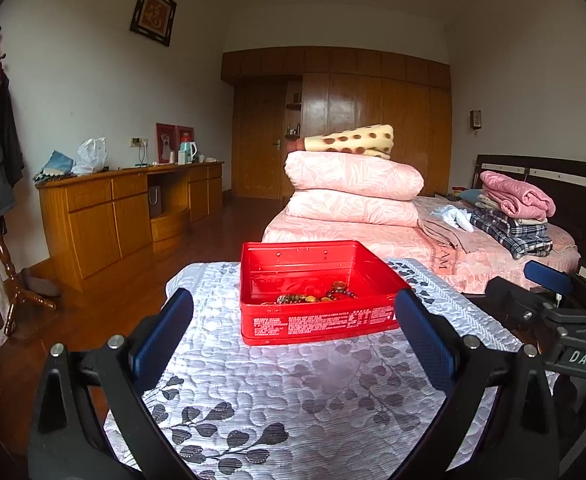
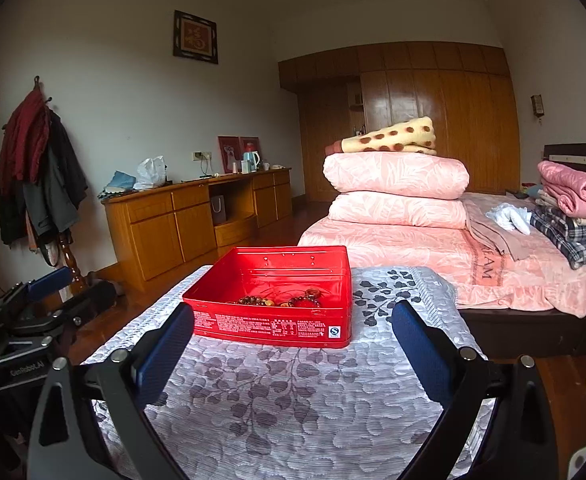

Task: Organize jewelry

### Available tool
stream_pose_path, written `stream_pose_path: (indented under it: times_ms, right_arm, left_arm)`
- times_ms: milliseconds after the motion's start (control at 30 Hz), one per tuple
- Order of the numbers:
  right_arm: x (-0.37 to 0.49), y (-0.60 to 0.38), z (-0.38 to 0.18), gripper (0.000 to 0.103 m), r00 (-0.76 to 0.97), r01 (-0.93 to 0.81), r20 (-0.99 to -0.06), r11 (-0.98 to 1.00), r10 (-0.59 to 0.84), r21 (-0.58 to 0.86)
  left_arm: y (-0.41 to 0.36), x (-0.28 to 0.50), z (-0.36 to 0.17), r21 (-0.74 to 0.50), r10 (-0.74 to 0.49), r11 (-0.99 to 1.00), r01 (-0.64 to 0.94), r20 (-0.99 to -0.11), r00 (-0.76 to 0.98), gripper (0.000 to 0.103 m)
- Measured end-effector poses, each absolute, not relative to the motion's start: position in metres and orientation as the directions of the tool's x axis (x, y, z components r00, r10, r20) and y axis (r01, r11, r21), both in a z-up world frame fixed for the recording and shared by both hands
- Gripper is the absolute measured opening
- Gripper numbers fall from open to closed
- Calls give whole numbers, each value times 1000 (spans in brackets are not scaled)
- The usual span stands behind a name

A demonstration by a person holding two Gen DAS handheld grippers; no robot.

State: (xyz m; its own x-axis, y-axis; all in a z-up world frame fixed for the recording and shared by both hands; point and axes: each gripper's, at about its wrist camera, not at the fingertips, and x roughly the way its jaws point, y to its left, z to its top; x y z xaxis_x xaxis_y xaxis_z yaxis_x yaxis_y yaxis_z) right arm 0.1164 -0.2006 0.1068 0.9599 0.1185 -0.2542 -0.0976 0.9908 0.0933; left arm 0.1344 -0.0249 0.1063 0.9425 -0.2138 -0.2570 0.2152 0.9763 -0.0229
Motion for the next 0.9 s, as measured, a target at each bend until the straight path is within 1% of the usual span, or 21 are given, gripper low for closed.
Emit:
stream_pose_path:
  times_ms: [200, 900]
  right_arm:
    - [113, -199, 110, 97, 961, -105, -246, 990, 125, 93]
    - [110, -200, 112, 97, 962, -118, -237, 988, 138, 100]
  left_arm:
    - [-28, 127, 111, -14, -230, 972, 234, -243, 942, 98]
    - [-29, 125, 113, -22, -236, 971, 238, -246, 940, 98]
